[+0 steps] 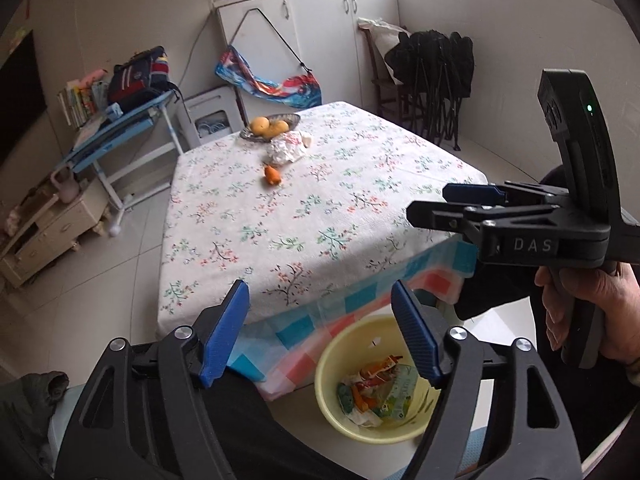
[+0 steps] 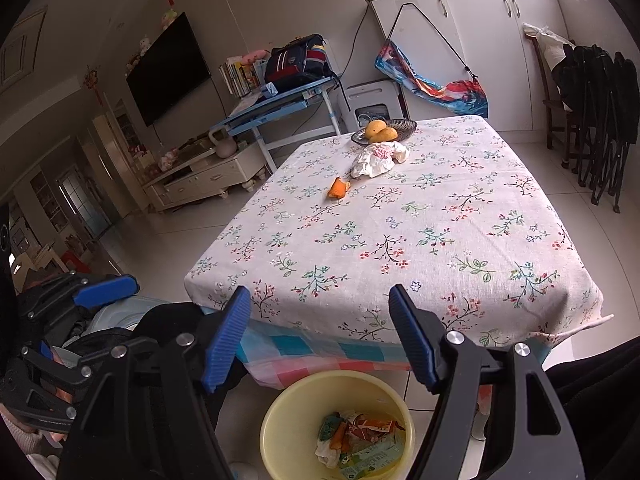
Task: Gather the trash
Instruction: 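Carry the orange peel over the basin and open the left tool, then move both tools back toward the last peel and crumpled wrapper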
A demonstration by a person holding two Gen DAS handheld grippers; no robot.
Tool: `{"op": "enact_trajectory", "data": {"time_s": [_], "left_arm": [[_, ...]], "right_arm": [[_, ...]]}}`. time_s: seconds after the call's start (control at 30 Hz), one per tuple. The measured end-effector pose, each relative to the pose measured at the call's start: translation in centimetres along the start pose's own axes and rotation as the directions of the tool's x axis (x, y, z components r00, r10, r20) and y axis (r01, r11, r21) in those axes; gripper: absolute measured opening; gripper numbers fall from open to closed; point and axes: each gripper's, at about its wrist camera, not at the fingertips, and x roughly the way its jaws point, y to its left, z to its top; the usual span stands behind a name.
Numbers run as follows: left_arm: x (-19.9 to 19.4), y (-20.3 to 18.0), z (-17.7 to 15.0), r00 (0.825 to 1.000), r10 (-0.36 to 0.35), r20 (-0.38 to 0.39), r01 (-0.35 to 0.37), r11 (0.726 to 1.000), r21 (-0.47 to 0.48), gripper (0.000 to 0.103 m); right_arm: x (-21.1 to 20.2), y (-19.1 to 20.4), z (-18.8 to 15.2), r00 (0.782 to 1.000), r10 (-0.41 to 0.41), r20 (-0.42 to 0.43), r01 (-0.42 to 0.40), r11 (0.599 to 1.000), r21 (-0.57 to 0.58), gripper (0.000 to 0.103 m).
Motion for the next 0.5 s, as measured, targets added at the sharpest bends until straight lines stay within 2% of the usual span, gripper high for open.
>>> {"op": "enact_trajectory", "data": {"time_s": [0.27, 0.5], "left_arm": [[-1.2, 1.8, 0.9, 0.995, 0.074, 0.069, -0.068, 0.994, -0.089, 0.08], [-1.6, 2.7, 0.9, 0.989, 0.113, 0.093, -0.101, 0.987, -0.126, 0.083]], "right_arm": [[-0.2, 0.5, -0.1, 1.0, -0.011, 0.011, 0.011, 1.0, -0.026, 0.069], [-0.6, 0.6, -0.4, 1.0, -0.018, 0.024, 0.019, 0.999, -0.029, 0.071]]}}
